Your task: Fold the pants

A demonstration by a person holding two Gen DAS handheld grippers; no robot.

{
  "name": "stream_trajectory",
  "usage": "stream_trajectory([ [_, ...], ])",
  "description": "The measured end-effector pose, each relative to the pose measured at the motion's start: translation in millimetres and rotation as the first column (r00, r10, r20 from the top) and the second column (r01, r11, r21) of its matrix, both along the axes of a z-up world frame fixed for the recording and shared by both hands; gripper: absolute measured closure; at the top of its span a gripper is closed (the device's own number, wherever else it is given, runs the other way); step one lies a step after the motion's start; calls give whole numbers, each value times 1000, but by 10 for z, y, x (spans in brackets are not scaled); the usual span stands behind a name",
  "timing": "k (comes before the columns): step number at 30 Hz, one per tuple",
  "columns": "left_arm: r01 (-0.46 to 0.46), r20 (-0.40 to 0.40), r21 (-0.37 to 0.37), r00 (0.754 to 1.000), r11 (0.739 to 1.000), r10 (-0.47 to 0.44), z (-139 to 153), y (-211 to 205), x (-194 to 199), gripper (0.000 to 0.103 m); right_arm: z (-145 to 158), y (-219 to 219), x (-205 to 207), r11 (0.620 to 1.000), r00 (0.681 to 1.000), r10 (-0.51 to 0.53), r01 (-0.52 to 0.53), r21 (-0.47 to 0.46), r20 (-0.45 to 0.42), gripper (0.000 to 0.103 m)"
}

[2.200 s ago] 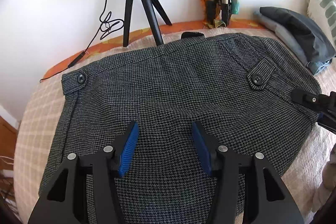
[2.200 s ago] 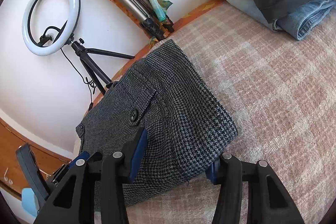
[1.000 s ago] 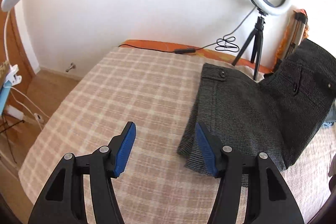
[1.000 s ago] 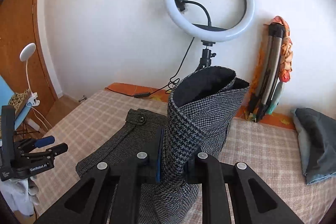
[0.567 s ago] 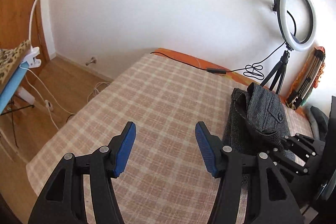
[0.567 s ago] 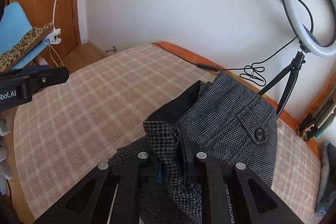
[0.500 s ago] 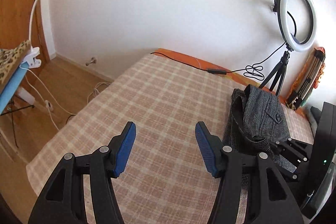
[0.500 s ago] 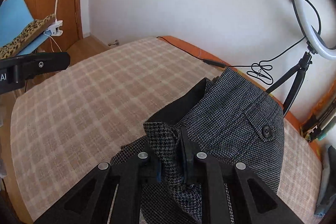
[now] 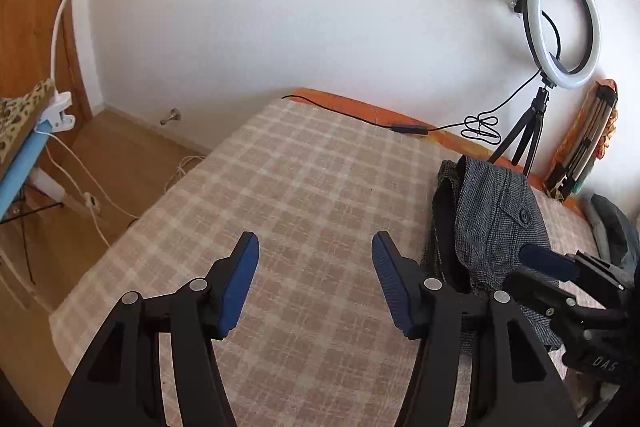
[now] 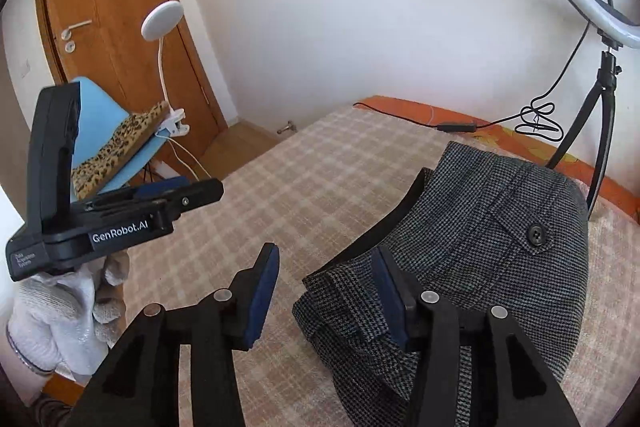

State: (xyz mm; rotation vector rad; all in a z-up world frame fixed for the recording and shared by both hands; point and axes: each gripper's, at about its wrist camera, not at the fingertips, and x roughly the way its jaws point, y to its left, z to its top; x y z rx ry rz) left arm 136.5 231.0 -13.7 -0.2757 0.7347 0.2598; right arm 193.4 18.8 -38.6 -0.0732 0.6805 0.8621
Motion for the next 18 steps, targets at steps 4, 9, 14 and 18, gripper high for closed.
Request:
stream_trajectory([
  [4, 71, -32, -87, 997, 994, -74, -70, -185, -9, 35, 96, -460, 156, 996, 996, -78, 79, 32, -42, 36],
  [9, 131, -75, -230, 985, 964, -152, -148, -439, 24, 35, 34, -978, 380, 978, 977, -204, 206, 24, -64, 31],
  [14, 114, -94, -348, 983, 931, -156, -186, -549, 74, 28, -94, -1317, 600, 965, 957, -255, 261, 28, -137, 25],
  [18, 58, -138, -456, 981, 888, -135, -308, -563, 136, 27, -174, -1422, 744, 963, 952, -259, 267, 30, -165, 18],
])
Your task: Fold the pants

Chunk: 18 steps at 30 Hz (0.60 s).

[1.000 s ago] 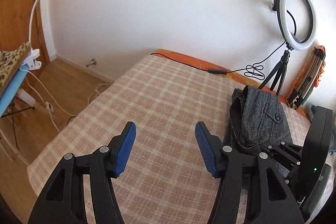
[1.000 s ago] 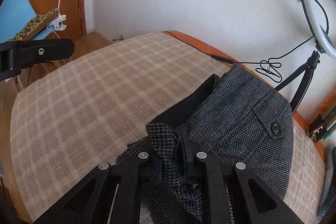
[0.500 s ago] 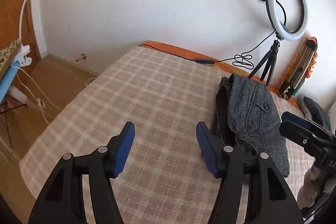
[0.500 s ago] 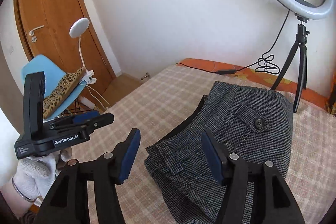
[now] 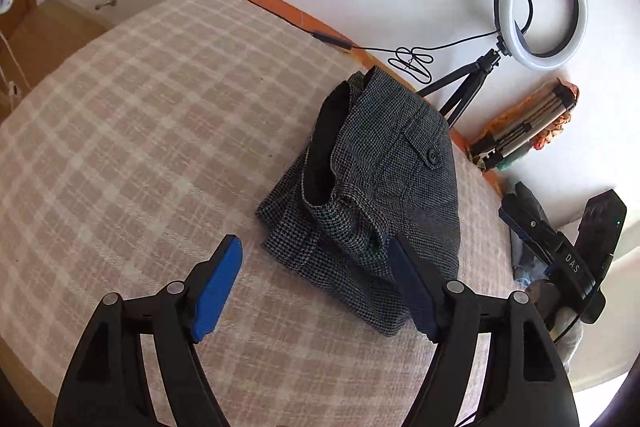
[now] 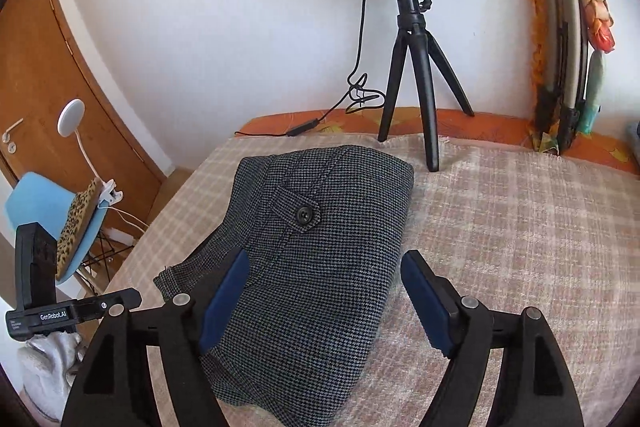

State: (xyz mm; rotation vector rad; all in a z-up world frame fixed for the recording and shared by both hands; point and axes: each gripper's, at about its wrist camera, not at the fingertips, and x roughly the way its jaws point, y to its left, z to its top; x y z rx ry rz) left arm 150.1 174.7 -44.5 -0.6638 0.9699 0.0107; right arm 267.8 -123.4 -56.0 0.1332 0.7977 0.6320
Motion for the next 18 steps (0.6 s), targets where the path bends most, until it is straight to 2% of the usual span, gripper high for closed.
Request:
stream_trajectory([
  [2, -26, -26, -76, 999, 997, 24, -92, -3, 24, 27, -52, -19, 74, 1000, 999, 3, -2, 16, -33, 18],
  [4, -49, -62, -120, 997, 992, 42, -181, -28, 64, 27, -106, -33, 155, 999, 998, 5, -2, 41, -64, 18],
  [12, -119, -95, -146, 990, 982, 106, -421, -89, 246, 27, -401, -120, 603, 988, 980, -1, 32, 154, -200, 17],
  [18, -185, -102, -176, 980, 967, 169, -550, -27, 322, 25, -609, -73, 886, 979, 966, 22, 32, 202, -258, 17],
])
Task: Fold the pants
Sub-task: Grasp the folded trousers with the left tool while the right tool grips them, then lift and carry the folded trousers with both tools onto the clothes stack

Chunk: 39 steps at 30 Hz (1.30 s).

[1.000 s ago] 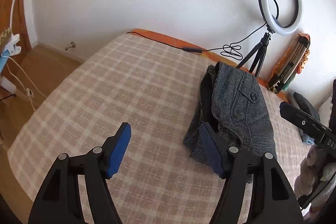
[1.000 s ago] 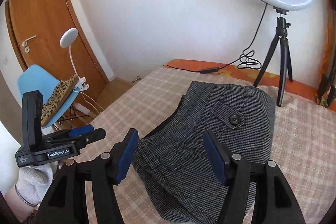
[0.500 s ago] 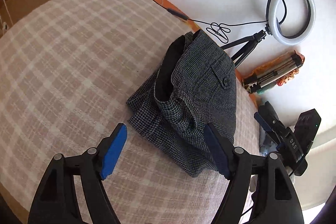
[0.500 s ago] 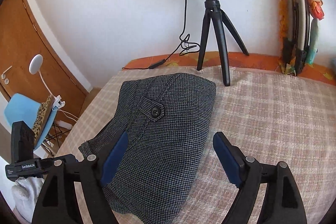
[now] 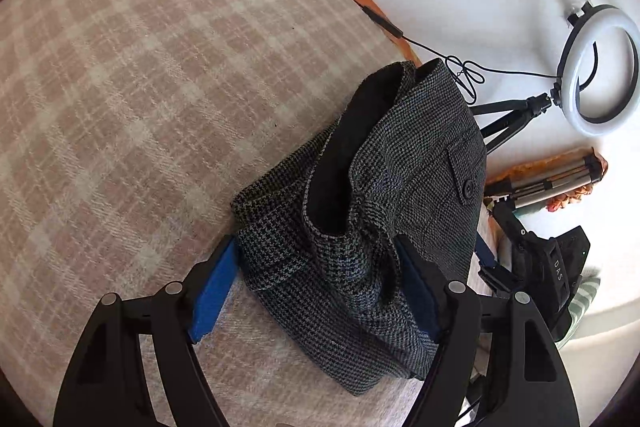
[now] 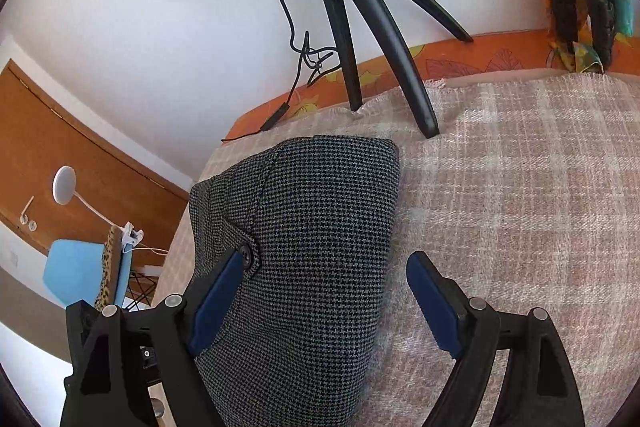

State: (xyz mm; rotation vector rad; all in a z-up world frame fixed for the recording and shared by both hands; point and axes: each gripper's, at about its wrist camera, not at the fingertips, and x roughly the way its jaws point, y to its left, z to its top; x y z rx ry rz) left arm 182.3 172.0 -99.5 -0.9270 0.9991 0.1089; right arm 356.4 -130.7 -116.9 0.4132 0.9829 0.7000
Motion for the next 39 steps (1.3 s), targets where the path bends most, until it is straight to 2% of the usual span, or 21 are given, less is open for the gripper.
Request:
stream_trajectory([
  [6, -31, 41, 22, 999, 999, 30, 8, 11, 56, 24, -189, 67, 161, 998, 999, 10, -7, 57, -47, 17],
  [13, -34, 104, 62, 994, 997, 27, -2, -47, 135, 24, -233, 158, 222, 991, 999, 33, -28, 132, -35, 18],
  [16, -13, 114, 83, 993, 996, 3, 0, -82, 192, 24, -250, 221, 215, 991, 998, 40, -34, 131, -43, 31],
  [17, -8, 115, 89, 993, 996, -2, -2, -88, 201, 32, -254, 233, 203, 991, 998, 37, -32, 128, -43, 37],
  [18, -2, 111, 92, 994, 996, -9, -14, -86, 204, 41, -252, 241, 190, 992, 999, 34, -29, 121, -39, 46],
  [19, 0, 111, 90, 994, 996, -10, -26, -81, 206, 44, -242, 250, 173, 993, 999, 31, -27, 111, -33, 51],
  [21, 3, 119, 89, 993, 996, -13, -26, -74, 204, 58, -193, 287, 112, 996, 999, 32, -31, 85, -7, 65],
  [24, 27, 135, 149, 990, 989, -48, 37, -136, 212, 66, -76, 401, 18, 999, 999, 27, -28, 35, 42, 76],
  [28, 49, 152, 232, 985, 972, -86, 147, -233, 206, 70, 150, 512, -111, 999, 992, 36, -32, -40, 119, 80],
  [33, 53, 175, 242, 980, 969, -98, 235, -223, 145, 75, 405, 634, -269, 993, 975, 66, -44, -107, 211, 82],
  [39, 78, 195, 260, 972, 962, -131, 353, -300, 75, 77, 642, 693, -491, 987, 956, 87, -44, -157, 279, 82],
])
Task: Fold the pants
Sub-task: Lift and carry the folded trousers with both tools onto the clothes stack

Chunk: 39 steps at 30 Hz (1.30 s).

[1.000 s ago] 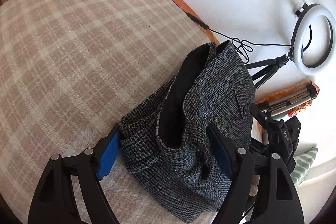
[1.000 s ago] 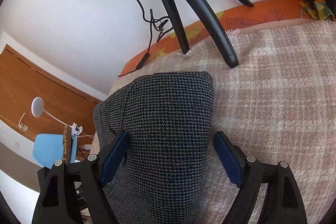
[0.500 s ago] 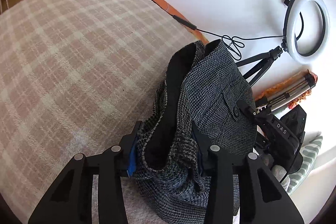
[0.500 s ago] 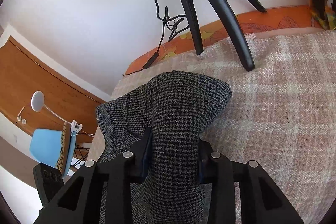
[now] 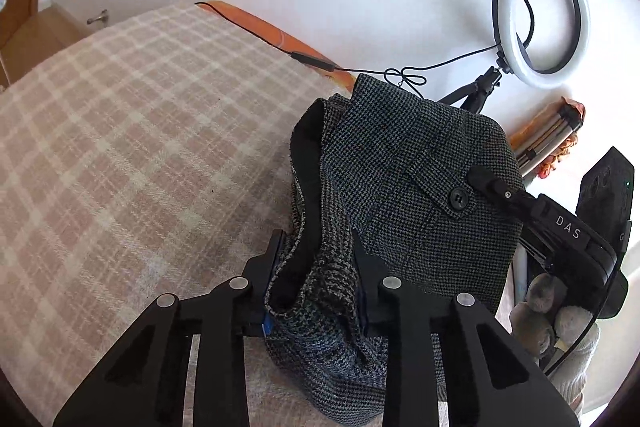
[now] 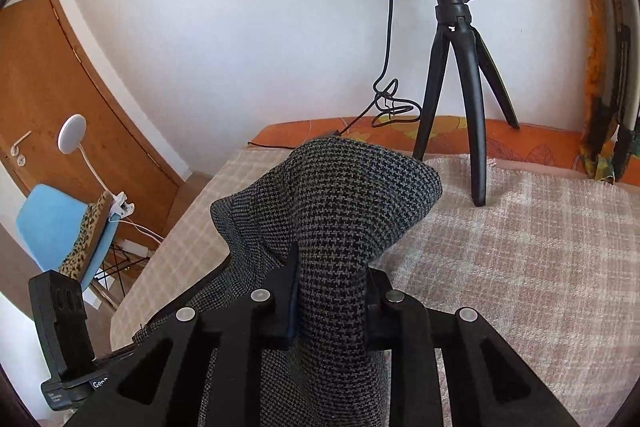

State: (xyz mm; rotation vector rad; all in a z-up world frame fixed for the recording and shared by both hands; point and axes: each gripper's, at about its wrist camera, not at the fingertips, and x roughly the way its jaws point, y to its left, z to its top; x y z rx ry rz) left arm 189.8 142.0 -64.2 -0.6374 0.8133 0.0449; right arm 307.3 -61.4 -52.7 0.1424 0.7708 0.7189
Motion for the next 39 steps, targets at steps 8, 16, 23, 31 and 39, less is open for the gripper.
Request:
stream_trajectory([
  [8, 95, 48, 68, 994, 993, -98, 252, -404, -67, 78, 361, -419, -246, 999, 996, -18, 21, -32, 87, 83],
  [16, 183, 125, 59, 974, 981, -189, 632, -1019, -9, 78, 790, -1333, -443, 995, 981, -100, 104, -12, 164, 83],
  [23, 274, 199, 45, 940, 961, -278, 859, -1838, 145, 78, 1067, -2257, -515, 980, 958, -192, 200, -17, 210, 83],
  [31, 394, 244, 36, 888, 918, -390, 1017, -2879, 421, 78, 1250, -3370, -470, 943, 917, -319, 333, -23, 240, 83],
  [39, 484, 273, 55, 834, 873, -480, 1143, -3868, 784, 78, 1387, -4338, -254, 895, 863, -418, 445, -35, 284, 83],
])
